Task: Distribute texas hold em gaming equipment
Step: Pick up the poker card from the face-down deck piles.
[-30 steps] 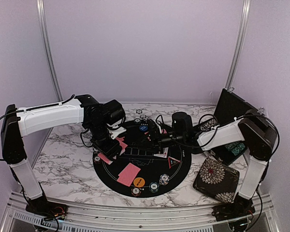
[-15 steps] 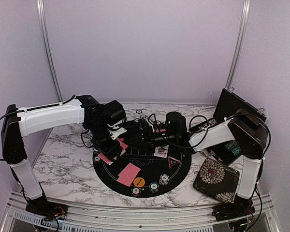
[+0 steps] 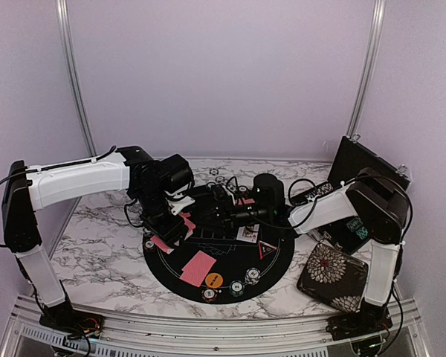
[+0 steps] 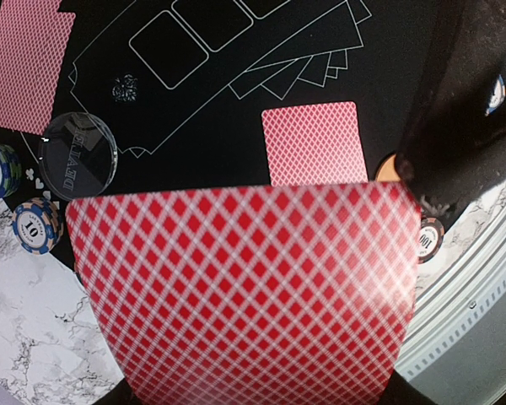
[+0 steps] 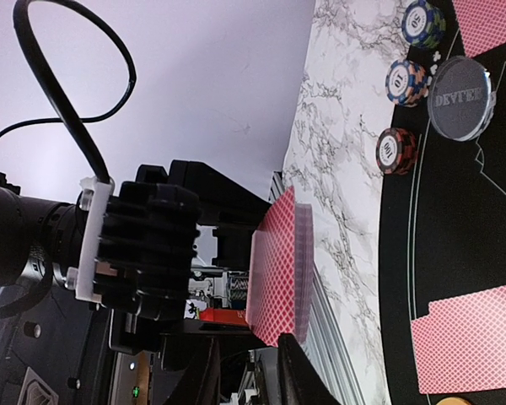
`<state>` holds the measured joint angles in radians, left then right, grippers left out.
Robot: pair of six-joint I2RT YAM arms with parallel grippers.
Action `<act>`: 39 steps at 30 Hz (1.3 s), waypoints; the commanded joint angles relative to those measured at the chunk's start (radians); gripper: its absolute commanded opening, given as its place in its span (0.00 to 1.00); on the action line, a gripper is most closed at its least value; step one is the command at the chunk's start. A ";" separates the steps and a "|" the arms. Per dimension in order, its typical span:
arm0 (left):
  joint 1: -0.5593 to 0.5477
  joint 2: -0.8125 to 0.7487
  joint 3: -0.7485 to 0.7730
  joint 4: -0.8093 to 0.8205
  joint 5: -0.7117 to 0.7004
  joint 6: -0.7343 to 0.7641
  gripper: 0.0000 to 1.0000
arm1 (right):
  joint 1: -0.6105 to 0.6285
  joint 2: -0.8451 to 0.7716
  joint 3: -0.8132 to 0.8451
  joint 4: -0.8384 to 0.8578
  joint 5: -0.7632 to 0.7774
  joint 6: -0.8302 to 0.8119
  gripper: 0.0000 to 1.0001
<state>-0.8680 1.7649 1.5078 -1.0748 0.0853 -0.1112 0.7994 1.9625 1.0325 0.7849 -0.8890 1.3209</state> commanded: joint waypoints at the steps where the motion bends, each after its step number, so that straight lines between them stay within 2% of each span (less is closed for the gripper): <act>1: -0.005 -0.003 0.008 -0.009 -0.003 0.011 0.44 | 0.007 -0.010 0.009 0.032 0.005 0.009 0.22; 16: -0.005 0.004 0.010 -0.010 -0.004 0.012 0.44 | -0.016 -0.067 -0.020 -0.014 0.015 -0.025 0.23; 39: -0.006 0.001 0.008 -0.010 -0.002 0.013 0.44 | -0.006 0.010 0.020 -0.028 0.017 -0.021 0.21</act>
<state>-0.8680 1.7649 1.5078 -1.0748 0.0853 -0.1108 0.7876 1.9495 1.0134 0.7578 -0.8734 1.3087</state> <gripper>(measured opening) 0.669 0.216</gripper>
